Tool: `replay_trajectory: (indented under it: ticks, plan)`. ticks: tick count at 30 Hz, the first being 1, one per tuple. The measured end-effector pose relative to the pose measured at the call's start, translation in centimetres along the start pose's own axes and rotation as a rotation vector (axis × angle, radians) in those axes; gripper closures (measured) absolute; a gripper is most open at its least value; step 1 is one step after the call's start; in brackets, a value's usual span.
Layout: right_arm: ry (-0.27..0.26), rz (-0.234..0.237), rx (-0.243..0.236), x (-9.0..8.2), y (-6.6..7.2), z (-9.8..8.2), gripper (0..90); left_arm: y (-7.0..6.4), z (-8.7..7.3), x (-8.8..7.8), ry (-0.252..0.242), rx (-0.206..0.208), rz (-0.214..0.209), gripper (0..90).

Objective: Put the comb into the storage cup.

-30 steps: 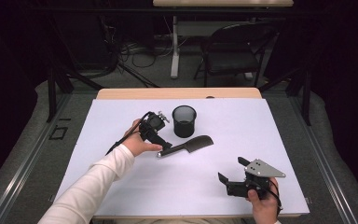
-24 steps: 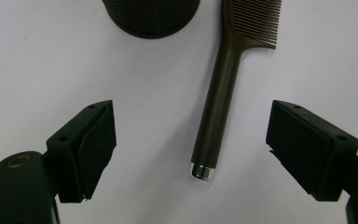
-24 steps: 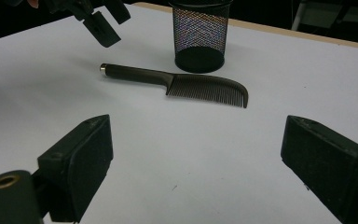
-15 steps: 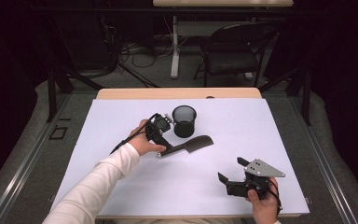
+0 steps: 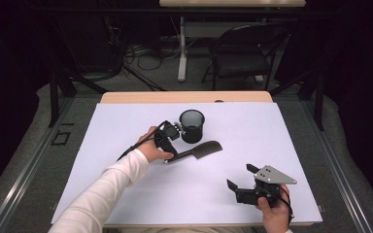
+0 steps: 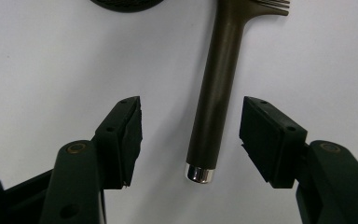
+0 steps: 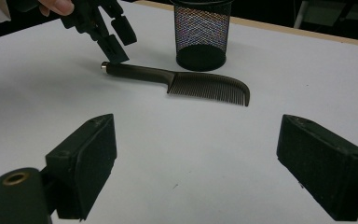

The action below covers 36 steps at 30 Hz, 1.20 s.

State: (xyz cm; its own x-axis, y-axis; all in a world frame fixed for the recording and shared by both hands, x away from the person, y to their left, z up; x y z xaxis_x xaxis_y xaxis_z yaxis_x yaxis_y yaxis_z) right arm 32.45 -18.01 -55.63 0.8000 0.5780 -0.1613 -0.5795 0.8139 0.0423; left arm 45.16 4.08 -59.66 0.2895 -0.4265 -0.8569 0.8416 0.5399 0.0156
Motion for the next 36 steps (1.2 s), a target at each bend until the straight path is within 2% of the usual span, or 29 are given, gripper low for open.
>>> replay_trajectory:
  ticks: [2, 3, 7, 15, 19, 32, 36]
  plan:
    - [0.001, 0.001, 0.0, 0.0, 0.0, 0.0, 12.1, -0.1, 0.0, 0.2, 0.002, 0.003, -0.004, 39.6]
    - [0.001, 0.001, 0.0, 0.0, 0.0, 0.0, 12.4, -0.3, 0.0, 0.4, 0.007, 0.007, -0.019, 42.4]
    - [-0.005, -0.001, 0.002, 0.1, 0.0, 0.0, 12.4, -0.5, -0.1, 0.7, 0.016, 0.013, -0.029, 47.1]
    - [-0.005, 0.001, 0.001, 0.1, 0.0, 0.0, 12.9, -0.4, -0.1, 1.0, 0.015, 0.037, -0.023, 49.4]
    - [0.003, 0.003, -0.003, 0.1, 0.0, -0.1, 13.6, -0.5, -0.1, 1.2, 0.017, 0.047, -0.032, 50.5]
    - [0.008, 0.009, -0.002, 0.1, 0.1, -0.2, 13.8, -0.7, -0.2, 1.4, 0.026, 0.045, -0.047, 57.1]
    - [0.008, 0.01, -0.002, 0.1, 0.1, -0.2, 13.9, -0.8, -0.3, 1.5, 0.034, 0.061, -0.048, 58.6]
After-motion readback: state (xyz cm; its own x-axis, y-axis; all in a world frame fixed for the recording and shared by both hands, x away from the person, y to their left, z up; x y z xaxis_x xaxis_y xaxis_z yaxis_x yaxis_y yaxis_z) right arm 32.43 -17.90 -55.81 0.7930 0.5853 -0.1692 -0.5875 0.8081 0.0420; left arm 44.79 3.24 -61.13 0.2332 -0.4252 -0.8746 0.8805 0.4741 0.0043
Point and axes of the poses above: each handheld gripper's, and its own axes: x roughly forward along the jaws, z roughly out of its top, y roughly to its left, the point moved 10 cm from there along x, roughly forward along the jaws, and after that the axes turned 15 degrees about -y, right-handed, at the moved point
